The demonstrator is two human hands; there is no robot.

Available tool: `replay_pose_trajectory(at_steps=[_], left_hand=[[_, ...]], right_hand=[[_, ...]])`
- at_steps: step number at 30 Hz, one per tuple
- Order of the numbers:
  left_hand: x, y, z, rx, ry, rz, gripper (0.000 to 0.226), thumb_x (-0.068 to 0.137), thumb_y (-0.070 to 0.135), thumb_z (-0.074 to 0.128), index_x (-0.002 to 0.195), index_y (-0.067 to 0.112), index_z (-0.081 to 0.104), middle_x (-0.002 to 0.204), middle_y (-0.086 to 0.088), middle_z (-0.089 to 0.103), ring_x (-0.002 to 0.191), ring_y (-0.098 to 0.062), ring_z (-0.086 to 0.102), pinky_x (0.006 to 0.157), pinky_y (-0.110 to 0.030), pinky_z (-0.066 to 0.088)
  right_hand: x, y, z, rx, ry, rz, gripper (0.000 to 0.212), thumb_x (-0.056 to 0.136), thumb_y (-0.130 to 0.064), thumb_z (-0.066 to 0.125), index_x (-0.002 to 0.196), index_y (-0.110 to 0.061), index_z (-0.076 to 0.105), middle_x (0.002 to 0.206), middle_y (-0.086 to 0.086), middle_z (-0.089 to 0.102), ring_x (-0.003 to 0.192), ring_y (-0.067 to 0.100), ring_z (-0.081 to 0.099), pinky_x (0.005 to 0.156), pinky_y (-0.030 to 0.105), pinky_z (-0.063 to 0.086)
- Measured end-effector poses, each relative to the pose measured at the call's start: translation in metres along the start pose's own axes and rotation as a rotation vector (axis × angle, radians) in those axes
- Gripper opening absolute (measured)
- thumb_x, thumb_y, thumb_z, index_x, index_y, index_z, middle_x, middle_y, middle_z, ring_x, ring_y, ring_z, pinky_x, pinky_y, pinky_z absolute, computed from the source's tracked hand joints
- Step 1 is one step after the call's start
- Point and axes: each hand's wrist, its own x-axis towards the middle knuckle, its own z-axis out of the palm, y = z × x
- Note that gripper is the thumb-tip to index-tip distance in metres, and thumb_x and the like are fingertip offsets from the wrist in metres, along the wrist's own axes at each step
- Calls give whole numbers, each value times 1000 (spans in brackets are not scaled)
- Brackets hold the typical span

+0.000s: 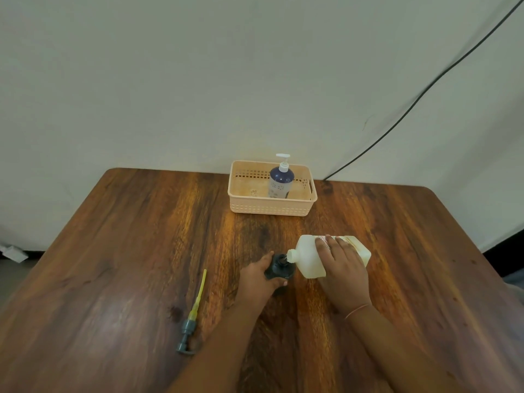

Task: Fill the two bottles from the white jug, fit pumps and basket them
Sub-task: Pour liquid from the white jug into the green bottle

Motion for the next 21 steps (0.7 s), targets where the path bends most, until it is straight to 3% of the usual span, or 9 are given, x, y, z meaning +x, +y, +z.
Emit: replay_pose_trajectory(at_steps=[21], left_hand=[[1,-4,2,1,7,12,77,73,18,75,139,17,36,135,-1,55,124,-16,50,107,-30,36]], right_hand=[[3,1,-3,-26,8,-33,78,47,-18,91,117,-11,56,116,17,66,105,36,63,88,50,49]])
